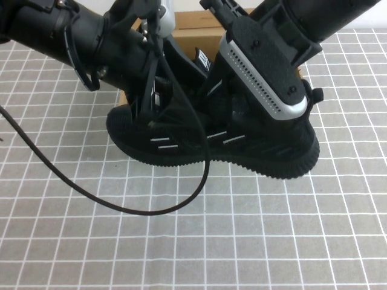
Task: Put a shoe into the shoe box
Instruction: Place the shoe in the shoe box
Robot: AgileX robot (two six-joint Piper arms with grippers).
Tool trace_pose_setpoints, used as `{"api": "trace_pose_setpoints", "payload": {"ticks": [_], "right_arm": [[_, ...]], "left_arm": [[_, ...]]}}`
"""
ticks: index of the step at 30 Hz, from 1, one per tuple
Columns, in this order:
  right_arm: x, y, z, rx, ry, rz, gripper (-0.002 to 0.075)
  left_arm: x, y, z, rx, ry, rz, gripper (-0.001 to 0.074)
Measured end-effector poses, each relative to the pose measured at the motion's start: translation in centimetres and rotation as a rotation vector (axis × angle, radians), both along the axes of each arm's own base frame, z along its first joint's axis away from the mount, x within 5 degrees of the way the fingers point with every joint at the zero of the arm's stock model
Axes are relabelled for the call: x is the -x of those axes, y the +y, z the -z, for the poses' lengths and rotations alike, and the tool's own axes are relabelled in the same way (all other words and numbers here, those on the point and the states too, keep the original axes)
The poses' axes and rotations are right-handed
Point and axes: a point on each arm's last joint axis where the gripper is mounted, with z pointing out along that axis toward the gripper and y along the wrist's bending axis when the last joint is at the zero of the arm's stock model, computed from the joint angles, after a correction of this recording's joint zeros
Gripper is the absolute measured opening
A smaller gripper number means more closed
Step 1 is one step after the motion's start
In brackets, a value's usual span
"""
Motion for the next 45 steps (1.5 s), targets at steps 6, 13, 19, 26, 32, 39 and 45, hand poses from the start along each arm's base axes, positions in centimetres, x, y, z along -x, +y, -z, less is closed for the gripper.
{"api": "trace_pose_setpoints", "payload": {"ticks": [6,13,19,26,32,39,45], "right_arm": [[0.0,0.0,0.0,0.000,0.001,0.001,-0.0006],[0.0,0.0,0.0,-0.001,0.002,0.002,-0.0006],[0.0,0.0,0.0,-0.001,0.002,0.002,-0.0006],[0.0,0.0,0.0,0.000,0.005,0.003,-0.0006],[0.0,0.0,0.0,0.001,0.006,0.002,-0.0006],[0.0,0.0,0.0,-0.001,0.004,0.003,-0.0006],[0.0,0.0,-0.1,-0.005,-0.002,0.007,-0.0006]], "left_arm": [[0.0,0.1,0.1,-0.009,0.026,-0.023,0.0540],[-0.1,0.1,1.0,-0.026,0.004,0.013,0.0540],[-0.1,0.0,1.1,-0.022,0.002,0.021,0.0540],[-0.6,-0.4,1.7,0.006,0.034,0.023,0.0540],[-0.9,-0.6,2.0,0.019,0.031,0.039,0.0540],[-0.8,-0.7,2.0,0.033,0.036,0.042,0.0396],[-0.8,-0.7,2.0,0.038,0.042,0.047,0.0222]]}}
